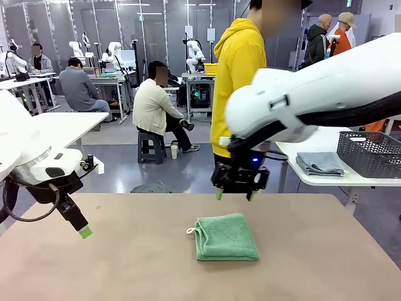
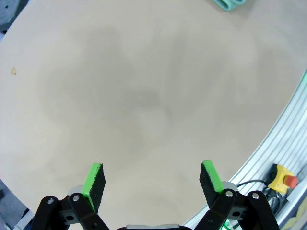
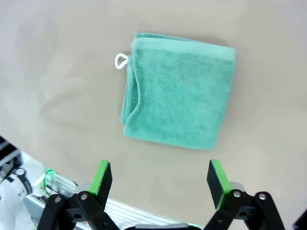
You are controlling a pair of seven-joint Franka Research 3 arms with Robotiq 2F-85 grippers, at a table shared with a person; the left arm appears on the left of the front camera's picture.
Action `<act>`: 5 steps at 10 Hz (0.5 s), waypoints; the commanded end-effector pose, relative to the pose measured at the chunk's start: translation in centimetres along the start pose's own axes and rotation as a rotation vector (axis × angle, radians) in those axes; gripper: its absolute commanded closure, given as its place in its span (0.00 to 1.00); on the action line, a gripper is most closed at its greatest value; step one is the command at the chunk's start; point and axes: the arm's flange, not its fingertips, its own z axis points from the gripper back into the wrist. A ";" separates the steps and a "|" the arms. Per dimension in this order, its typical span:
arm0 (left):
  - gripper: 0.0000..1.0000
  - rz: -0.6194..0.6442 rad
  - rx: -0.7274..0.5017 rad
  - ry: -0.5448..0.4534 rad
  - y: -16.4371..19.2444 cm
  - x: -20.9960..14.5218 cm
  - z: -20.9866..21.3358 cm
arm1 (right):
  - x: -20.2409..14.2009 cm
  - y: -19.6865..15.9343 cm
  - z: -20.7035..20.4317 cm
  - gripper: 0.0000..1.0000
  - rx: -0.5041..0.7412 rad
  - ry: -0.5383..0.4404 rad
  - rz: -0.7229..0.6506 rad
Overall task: Fold the towels and place them in the basket.
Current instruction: Place the folded Towel with hook on the right side of the table.
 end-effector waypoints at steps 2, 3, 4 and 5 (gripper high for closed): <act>0.00 0.014 0.013 0.004 0.1 0.4 0.0 | -2.3 -6.6 -0.6 0.00 0.166 -0.041 -0.061; 0.00 0.014 0.013 0.004 0.1 0.4 0.0 | -2.5 -8.3 -1.2 0.00 0.222 -0.050 -0.077; 0.00 0.014 0.013 0.004 0.1 0.4 0.0 | -2.6 -10.0 -2.4 0.00 0.255 -0.076 -0.097; 0.00 0.014 0.013 0.004 0.1 0.4 0.0 | -2.5 -11.5 -3.8 0.00 0.316 -0.083 -0.099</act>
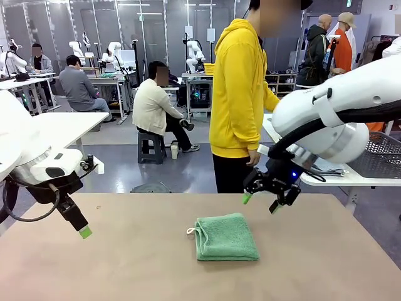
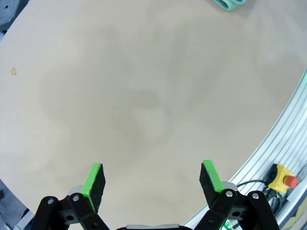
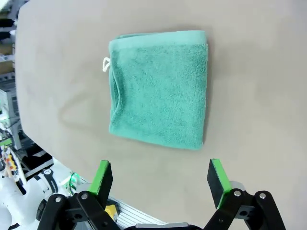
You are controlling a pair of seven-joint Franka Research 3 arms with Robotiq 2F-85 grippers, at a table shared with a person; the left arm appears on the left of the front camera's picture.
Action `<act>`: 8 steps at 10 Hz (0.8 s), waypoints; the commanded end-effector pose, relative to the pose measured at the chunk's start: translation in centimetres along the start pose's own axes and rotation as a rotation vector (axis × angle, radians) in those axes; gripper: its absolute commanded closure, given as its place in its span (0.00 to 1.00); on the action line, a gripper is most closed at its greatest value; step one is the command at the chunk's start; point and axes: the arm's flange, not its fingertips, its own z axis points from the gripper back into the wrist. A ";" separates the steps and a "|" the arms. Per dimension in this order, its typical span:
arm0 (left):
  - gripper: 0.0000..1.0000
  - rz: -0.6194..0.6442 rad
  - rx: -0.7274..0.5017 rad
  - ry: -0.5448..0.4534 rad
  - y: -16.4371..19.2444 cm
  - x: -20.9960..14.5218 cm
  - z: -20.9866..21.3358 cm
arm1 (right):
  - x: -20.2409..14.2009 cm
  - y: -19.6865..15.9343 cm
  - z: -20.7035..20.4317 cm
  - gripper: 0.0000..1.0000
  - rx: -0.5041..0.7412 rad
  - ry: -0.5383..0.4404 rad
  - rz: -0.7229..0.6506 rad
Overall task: Fold the towels and place them in the basket.
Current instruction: Place the folded Towel with hook on the right side of the table.
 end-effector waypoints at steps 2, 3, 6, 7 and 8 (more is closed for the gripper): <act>0.00 0.014 0.013 0.004 0.1 0.4 0.0 | 0.8 -4.1 -3.6 0.00 0.164 -0.042 -0.012; 0.00 0.014 0.013 0.004 0.1 0.4 0.0 | 1.0 -4.9 -5.2 0.00 0.195 -0.060 -0.020; 0.00 0.014 0.013 0.004 0.1 0.4 0.0 | 1.6 -6.3 -8.2 0.00 0.219 -0.084 -0.047; 0.00 0.014 0.013 0.004 0.1 0.4 0.0 | 1.7 -6.6 -9.0 0.00 0.243 -0.089 -0.054; 0.00 0.014 0.013 0.004 0.1 0.4 0.0 | 1.6 -6.8 -9.9 0.00 0.242 -0.084 -0.064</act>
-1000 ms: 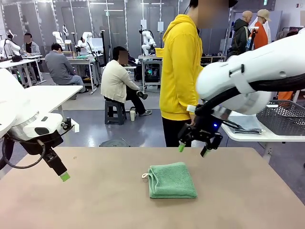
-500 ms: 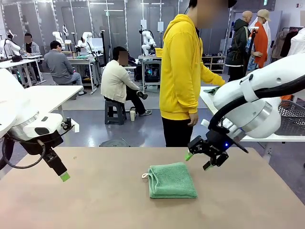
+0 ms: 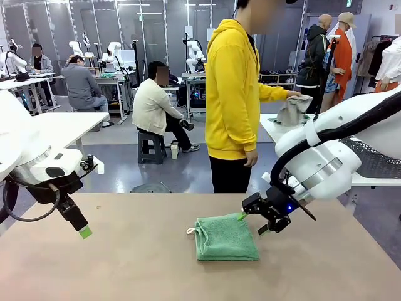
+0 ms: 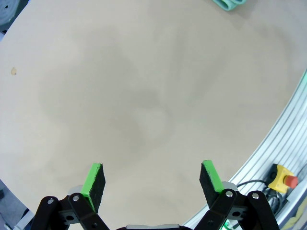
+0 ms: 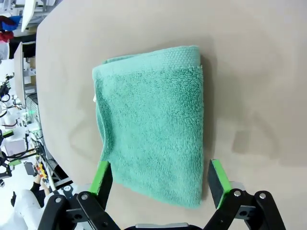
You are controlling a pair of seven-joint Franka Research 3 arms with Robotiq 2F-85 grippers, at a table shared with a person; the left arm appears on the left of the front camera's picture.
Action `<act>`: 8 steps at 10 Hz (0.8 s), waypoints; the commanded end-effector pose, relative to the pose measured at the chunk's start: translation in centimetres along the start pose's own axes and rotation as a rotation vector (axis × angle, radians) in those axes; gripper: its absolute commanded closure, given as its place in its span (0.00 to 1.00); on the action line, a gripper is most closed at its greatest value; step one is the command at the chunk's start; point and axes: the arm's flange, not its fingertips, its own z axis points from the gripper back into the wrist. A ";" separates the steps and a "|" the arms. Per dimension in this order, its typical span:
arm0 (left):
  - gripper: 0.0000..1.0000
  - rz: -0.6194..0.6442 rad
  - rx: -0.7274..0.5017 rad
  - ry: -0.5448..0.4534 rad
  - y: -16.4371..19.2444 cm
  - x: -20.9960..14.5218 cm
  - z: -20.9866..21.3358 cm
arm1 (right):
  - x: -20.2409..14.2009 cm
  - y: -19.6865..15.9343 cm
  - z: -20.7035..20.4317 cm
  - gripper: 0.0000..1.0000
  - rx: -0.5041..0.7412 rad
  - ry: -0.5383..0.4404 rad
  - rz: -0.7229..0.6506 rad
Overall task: Fold the towels and place them in the basket.
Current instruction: Place the folded Towel with hook on the right side of the table.
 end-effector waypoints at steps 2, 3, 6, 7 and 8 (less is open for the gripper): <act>0.00 0.014 0.013 0.004 0.1 0.4 0.0 | 0.3 -1.1 -2.1 0.00 0.032 -0.054 0.006; 0.00 0.014 0.013 0.004 0.1 0.4 0.0 | 0.3 -1.5 -2.7 0.00 0.009 -0.067 -0.007; 0.00 0.014 0.013 0.004 0.1 0.4 0.0 | 0.5 -1.6 -3.8 0.00 0.044 -0.068 -0.021; 0.00 0.014 0.013 0.004 0.1 0.4 0.0 | 0.6 -1.4 -4.2 0.00 0.061 -0.068 -0.025; 0.00 0.014 0.013 0.004 0.1 0.4 0.0 | 0.7 -1.3 -4.5 0.00 0.070 -0.065 -0.025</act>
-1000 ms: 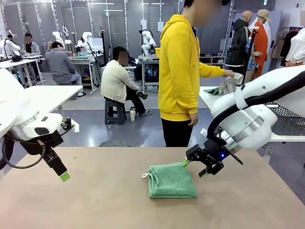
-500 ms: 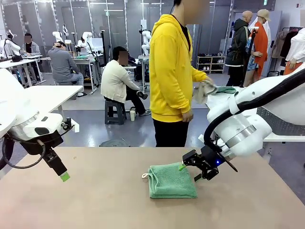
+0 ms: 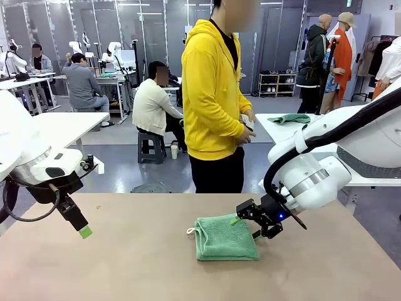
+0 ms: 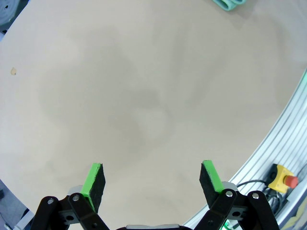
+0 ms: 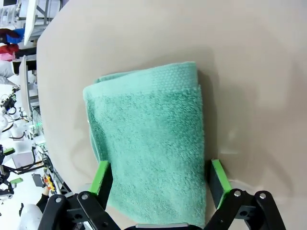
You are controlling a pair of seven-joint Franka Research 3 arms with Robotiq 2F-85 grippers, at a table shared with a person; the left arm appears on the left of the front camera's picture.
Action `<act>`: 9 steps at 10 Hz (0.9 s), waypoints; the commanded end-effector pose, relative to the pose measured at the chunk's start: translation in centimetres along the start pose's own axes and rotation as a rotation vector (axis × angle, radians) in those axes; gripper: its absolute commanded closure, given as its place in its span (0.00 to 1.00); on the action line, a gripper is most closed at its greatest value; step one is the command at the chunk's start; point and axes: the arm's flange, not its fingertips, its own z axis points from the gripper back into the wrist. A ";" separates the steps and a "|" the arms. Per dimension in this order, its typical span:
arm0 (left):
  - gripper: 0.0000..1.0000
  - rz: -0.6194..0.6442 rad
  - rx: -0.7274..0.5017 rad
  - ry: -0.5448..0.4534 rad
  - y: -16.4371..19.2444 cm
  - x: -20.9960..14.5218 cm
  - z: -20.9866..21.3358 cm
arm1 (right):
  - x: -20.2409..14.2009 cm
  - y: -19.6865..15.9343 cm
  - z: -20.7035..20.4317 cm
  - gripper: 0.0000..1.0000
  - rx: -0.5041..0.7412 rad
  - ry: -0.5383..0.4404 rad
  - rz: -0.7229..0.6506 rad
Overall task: Fold the towels and place them in the basket.
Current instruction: Place the folded Towel with hook on the right side of the table.
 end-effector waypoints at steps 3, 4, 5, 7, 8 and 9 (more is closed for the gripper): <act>0.00 0.014 0.013 0.004 0.1 0.4 0.0 | 0.1 -0.2 -1.3 0.86 0.037 -0.004 0.007; 0.00 0.014 0.013 0.004 0.1 0.4 0.0 | 0.1 -0.1 -1.4 1.00 0.030 0.000 0.003; 0.00 0.014 0.013 0.004 0.1 0.4 0.0 | 0.0 0.0 -1.5 1.00 0.023 -0.001 0.002; 0.00 0.014 0.013 0.004 0.1 0.4 0.0 | -0.3 0.3 -1.4 0.97 0.011 -0.009 0.005; 0.00 0.014 0.013 0.004 0.1 0.4 0.0 | -0.5 0.5 -1.3 1.00 0.004 -0.010 0.007; 0.00 0.014 0.013 0.004 0.1 0.4 0.0 | -0.8 0.8 -1.2 1.00 -0.007 -0.011 0.006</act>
